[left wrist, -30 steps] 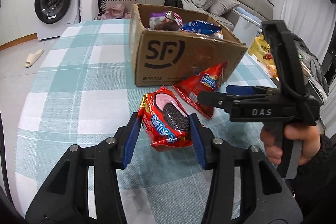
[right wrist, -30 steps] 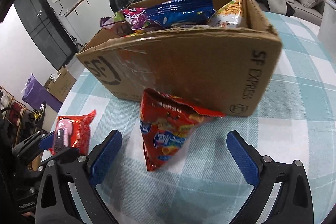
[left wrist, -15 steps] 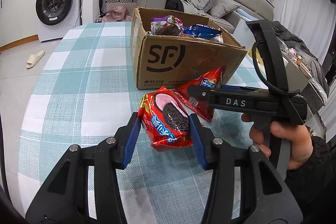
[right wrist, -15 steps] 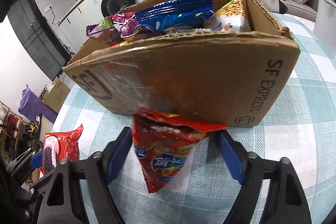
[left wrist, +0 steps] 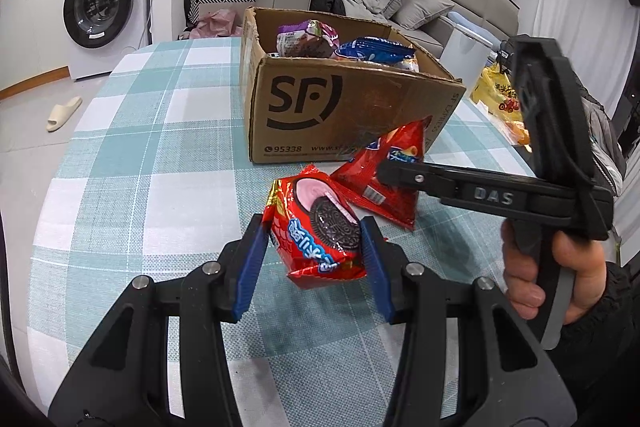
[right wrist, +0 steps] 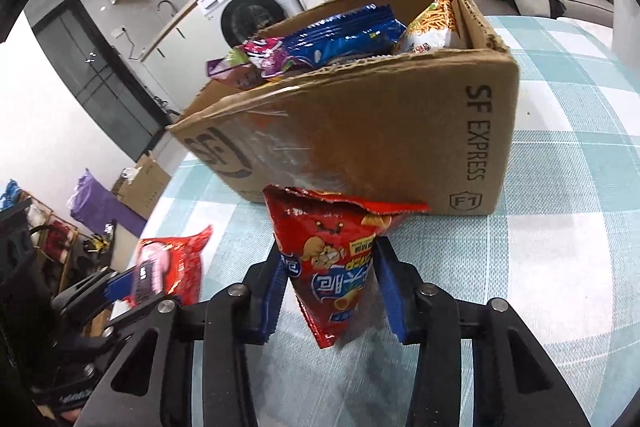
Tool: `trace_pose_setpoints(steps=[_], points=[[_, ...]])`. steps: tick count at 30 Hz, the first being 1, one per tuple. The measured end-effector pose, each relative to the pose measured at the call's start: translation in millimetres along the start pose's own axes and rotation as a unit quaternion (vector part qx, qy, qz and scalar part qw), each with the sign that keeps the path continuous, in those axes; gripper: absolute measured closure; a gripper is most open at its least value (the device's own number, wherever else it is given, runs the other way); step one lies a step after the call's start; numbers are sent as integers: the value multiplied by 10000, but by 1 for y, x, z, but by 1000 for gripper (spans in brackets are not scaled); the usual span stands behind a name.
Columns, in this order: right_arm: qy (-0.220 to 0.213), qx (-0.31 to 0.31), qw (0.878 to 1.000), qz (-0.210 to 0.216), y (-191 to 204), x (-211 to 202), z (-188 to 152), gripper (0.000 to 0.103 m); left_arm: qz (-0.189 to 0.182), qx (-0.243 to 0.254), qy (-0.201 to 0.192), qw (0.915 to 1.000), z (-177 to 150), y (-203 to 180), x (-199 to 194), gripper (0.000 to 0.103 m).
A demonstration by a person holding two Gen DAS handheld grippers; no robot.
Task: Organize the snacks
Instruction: 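Grasp the Oreo cake pack with the left tool while the right tool grasps the red chip bag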
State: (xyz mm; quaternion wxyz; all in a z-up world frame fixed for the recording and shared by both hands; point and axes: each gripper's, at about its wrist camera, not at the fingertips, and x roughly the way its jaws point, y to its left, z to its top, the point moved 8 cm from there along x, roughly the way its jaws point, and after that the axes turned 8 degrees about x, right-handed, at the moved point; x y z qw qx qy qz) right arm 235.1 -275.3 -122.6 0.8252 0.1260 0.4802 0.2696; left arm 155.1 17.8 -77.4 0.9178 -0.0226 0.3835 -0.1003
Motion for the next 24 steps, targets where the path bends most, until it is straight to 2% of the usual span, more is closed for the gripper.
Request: trace_pose_setpoints(steps=[13,24], points=[[-218,-109,9996,164,4,-21,-4,64,-4,20,32,10000,-1,-3,6,59],[-501,-313,9977,342,7,-58,-10,64,20,2,-53,10000,2,0,1,59]])
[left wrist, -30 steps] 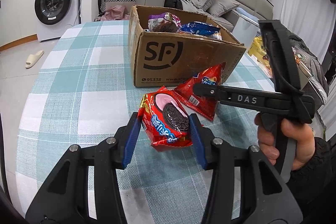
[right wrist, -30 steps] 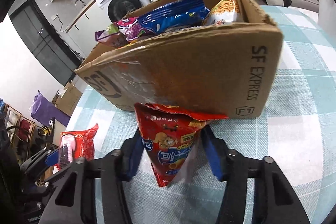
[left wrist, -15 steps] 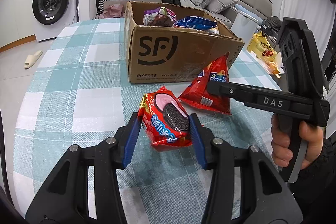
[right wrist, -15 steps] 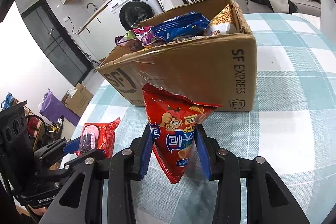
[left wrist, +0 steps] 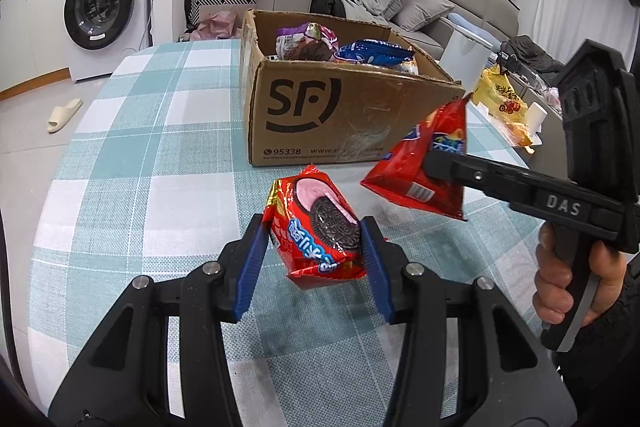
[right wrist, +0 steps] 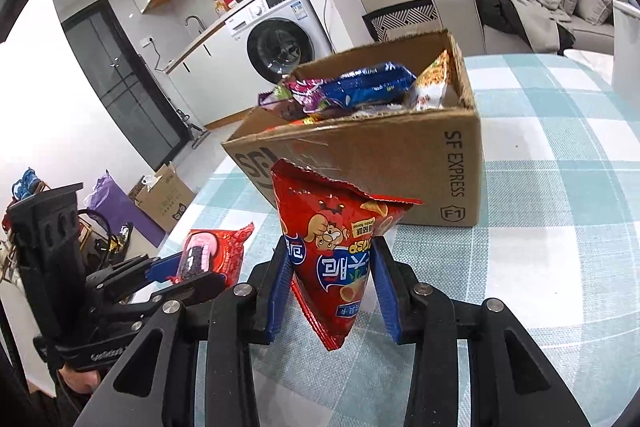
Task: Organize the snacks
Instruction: 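Grasp the Oreo cake pack with the left tool while the right tool grasps the red chip bag, then carry the cake pack with the left tool while the right tool carries the chip bag over the box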
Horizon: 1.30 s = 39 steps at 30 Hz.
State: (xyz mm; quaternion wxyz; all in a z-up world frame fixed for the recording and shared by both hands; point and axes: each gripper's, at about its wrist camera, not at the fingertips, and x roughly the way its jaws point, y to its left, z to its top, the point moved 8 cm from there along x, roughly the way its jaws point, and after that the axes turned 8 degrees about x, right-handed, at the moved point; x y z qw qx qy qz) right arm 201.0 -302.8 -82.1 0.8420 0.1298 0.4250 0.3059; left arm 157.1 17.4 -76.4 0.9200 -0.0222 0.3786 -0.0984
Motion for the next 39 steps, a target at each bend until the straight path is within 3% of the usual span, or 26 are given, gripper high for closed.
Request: trace_pose_setpoints(steps=[21,39], points=[[-586,-419,9974,-56,15,-69,17,64,-91,183,-390,9990,30,-23,-28,59],[-1038,-464,9935,-72,25,-104,56,64,43,221,-839,9962,89,-24,-49,59]])
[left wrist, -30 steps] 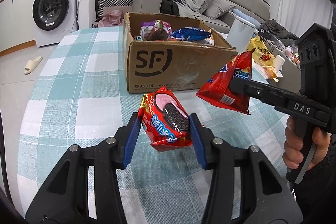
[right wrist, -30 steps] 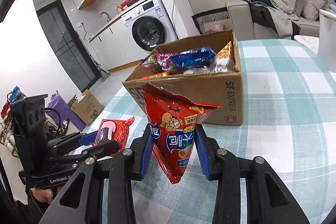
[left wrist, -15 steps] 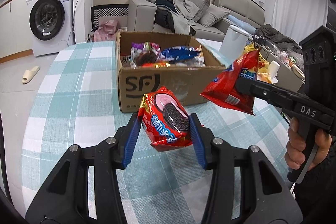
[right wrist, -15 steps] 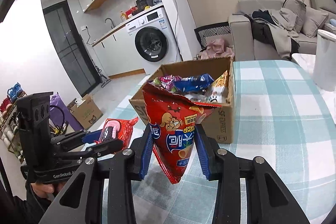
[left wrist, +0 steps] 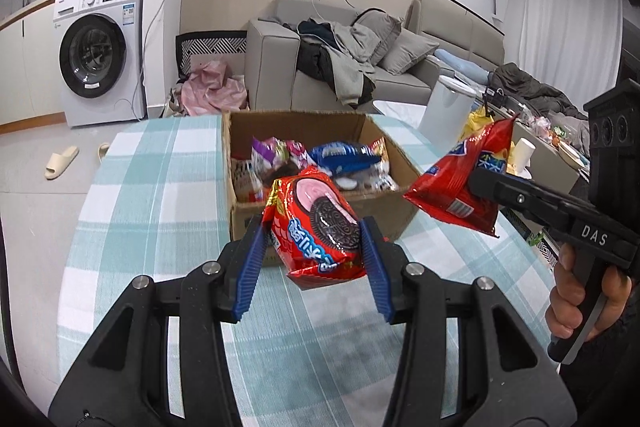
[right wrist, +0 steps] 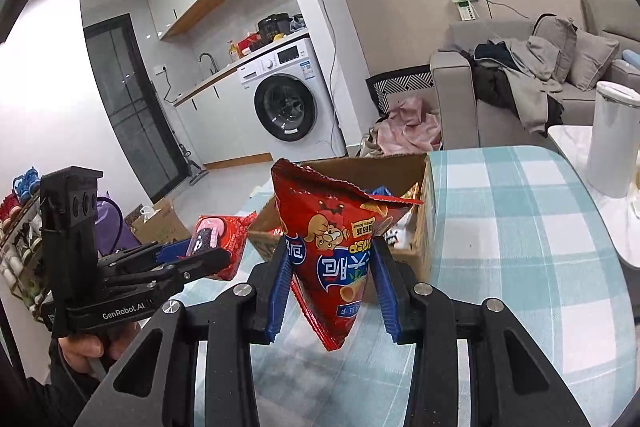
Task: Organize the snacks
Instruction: 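Carry the cake pack with the left tool while the right tool carries the chip bag over the box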
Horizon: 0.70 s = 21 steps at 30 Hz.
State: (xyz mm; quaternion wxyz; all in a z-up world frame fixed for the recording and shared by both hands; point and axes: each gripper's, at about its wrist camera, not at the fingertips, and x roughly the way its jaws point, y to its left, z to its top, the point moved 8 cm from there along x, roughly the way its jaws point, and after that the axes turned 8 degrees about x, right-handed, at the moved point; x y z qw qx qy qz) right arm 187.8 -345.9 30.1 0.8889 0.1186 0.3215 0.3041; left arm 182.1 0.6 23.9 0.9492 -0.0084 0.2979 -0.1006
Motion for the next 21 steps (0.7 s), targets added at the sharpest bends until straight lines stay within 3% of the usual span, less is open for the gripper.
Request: trace_pose_setpoints(steps=[21], points=[[27,96,9997,-219,-6,39,38,64,194,-95,13,9998,37,27,43,59]])
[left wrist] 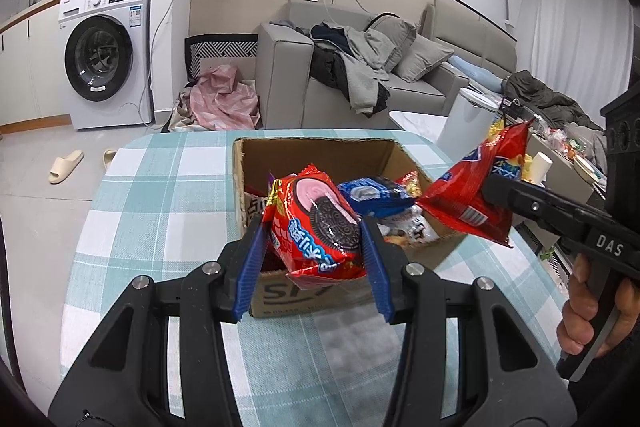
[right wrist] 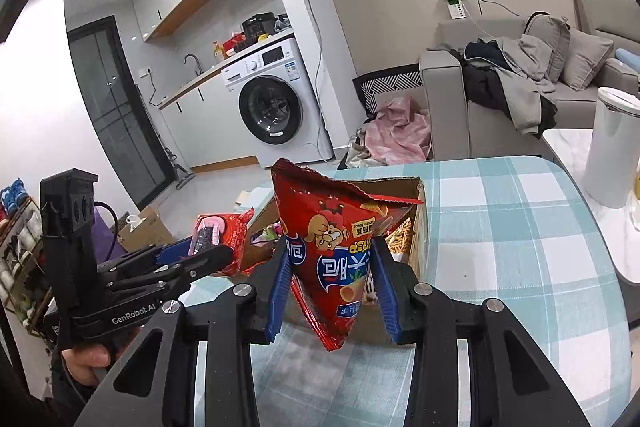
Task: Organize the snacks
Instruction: 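Carry the cake pack with the left tool while the right tool carries the chip bag over the box, then open both tools to drop the cake pack and chip bag into the box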
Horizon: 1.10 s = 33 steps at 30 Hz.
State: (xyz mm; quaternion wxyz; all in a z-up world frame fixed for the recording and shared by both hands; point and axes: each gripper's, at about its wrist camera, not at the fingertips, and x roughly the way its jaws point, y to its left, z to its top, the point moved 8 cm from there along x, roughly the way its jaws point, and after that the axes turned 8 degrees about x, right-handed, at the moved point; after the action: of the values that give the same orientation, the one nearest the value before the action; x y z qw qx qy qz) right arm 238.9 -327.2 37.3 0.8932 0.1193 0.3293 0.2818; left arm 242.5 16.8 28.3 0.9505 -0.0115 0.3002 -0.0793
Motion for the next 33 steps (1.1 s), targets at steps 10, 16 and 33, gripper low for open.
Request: trace_pose_setpoints(steps=[10,16,33], points=[[110,262,9996,10,-10,23,8,64,153,64,73,9998,4,7,32,59],[189,343,9992,-47,-16,44,16,64,140,93,72,9998,8,5,51,59],[359,408,9982,-241,-30,95,22,64,66,191,309,9993,0,3,100,59]])
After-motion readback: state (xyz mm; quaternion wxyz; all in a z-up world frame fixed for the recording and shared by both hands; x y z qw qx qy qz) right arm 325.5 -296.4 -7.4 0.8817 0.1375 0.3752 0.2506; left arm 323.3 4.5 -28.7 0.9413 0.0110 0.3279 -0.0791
